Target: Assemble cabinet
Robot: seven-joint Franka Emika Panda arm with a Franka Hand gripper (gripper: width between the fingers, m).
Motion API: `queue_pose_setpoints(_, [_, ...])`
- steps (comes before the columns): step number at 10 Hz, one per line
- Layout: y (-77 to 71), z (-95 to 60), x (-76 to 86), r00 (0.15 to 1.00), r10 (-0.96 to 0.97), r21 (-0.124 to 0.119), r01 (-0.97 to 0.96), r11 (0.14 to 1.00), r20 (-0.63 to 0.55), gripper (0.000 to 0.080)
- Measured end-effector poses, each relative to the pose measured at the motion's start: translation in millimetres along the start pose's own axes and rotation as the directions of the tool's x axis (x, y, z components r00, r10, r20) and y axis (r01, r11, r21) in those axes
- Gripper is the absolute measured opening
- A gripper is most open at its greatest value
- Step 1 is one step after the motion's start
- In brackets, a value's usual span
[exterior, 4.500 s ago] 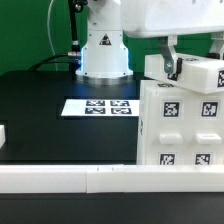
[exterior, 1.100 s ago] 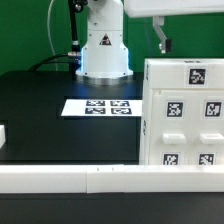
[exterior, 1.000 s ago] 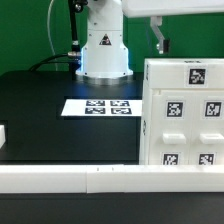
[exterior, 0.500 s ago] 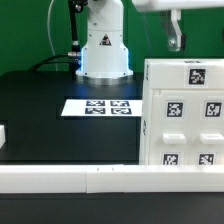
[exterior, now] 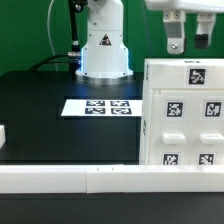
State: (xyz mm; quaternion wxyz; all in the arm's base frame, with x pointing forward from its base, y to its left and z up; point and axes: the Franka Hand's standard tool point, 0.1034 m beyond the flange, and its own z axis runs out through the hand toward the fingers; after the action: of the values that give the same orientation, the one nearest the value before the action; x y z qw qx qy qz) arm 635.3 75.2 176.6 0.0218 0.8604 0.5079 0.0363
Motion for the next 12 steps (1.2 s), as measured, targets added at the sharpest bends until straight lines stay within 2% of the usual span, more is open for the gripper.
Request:
queue_pose_setpoints(1, [-3.8,5.9,1.7,0.992,-0.127,-0.002,0.127,0.992,0.022,0.0796])
queue_pose_setpoints(4, [-3.1,19.7,-1.1,0.957,-0.283,0.012,0.283,0.959,0.068,0.0796])
queue_pose_setpoints(6, [-2.9,20.2,-1.0,0.965,-0.253,0.01,0.253,0.967,0.068,0.0796])
queue_pose_setpoints(8, [-2.1,20.4,-2.4,0.972,-0.226,0.008,0.226,0.974,0.069,0.0549])
queue_pose_setpoints(12, [-1.8,20.6,-2.5,0.996,0.067,-0.015,-0.066,0.998,0.065,0.0551])
